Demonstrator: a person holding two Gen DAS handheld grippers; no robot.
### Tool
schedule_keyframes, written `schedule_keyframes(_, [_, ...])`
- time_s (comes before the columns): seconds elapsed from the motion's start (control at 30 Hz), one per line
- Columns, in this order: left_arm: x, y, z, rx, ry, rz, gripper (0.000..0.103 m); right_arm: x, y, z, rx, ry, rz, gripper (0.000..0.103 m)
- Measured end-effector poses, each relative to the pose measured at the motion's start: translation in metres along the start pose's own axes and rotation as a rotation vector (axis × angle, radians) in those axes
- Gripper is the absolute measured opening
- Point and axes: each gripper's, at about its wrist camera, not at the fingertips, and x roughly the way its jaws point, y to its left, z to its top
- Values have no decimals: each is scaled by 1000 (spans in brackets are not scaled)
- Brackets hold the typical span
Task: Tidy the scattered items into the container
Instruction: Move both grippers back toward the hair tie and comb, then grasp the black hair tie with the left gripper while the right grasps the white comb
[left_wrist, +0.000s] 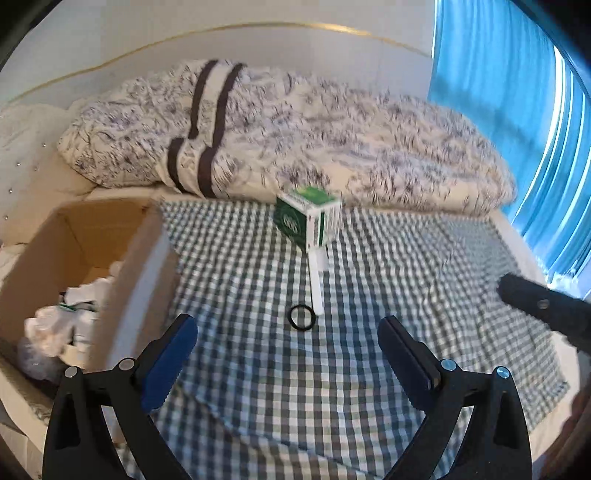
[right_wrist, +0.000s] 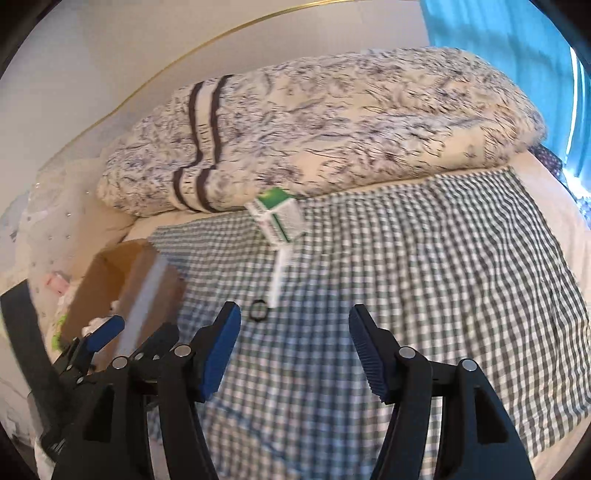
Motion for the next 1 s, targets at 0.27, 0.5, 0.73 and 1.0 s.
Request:
schedule_keyframes(0.27, [99,-7,-11,12,101,30,101,64,-31,11,27,78,-38,61])
schedule_keyframes(0.5, [172,-8,-24,56,209,51,98,117,-35,12,19,147,-82,61])
schedule_keyframes(0.73, [177,10,-27,7,179,-34,30,153,-30,10,-6,196,-94,61])
schedule_keyframes(1.0, [156,30,-18,-32,156,-65,18,189,-7,20,-16,240,-61,61])
